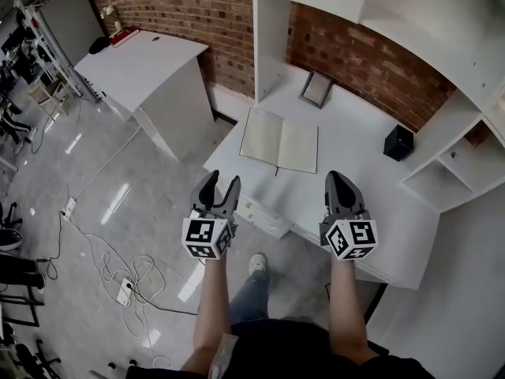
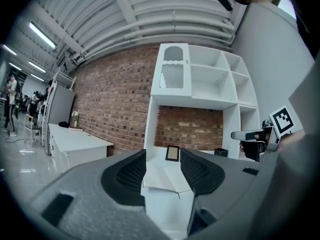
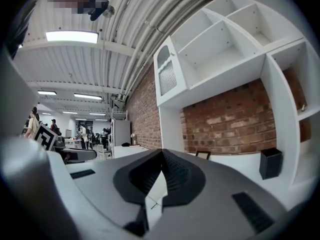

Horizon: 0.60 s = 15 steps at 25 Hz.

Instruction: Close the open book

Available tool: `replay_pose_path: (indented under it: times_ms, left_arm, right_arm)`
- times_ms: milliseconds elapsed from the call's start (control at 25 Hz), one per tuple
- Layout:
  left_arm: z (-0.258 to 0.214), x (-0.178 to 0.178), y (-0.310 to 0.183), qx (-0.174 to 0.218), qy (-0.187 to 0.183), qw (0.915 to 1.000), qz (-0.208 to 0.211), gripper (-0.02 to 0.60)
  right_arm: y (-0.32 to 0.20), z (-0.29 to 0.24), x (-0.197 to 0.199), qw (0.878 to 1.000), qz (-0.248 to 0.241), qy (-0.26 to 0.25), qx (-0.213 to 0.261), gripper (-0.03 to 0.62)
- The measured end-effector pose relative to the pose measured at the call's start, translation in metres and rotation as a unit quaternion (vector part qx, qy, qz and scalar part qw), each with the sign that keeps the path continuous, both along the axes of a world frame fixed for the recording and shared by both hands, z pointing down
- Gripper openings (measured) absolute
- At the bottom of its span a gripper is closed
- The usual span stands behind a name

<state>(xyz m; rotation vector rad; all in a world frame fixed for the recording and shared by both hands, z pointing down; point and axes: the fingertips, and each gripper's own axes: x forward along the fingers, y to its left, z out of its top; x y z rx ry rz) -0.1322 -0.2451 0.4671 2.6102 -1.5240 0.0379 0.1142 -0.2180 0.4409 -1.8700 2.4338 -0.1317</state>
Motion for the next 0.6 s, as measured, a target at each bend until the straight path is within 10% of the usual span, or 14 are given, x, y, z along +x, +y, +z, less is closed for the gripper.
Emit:
replay_pose_path:
  times_ms: [600]
  left_arm:
    - [0.020, 0.025, -0.118, -0.038, -0.005, 0.9990, 0.020, 0.184]
  right_arm:
    - [-0.106, 0.007, 0.021, 1.000, 0.010, -0.014, -0.017, -0.002]
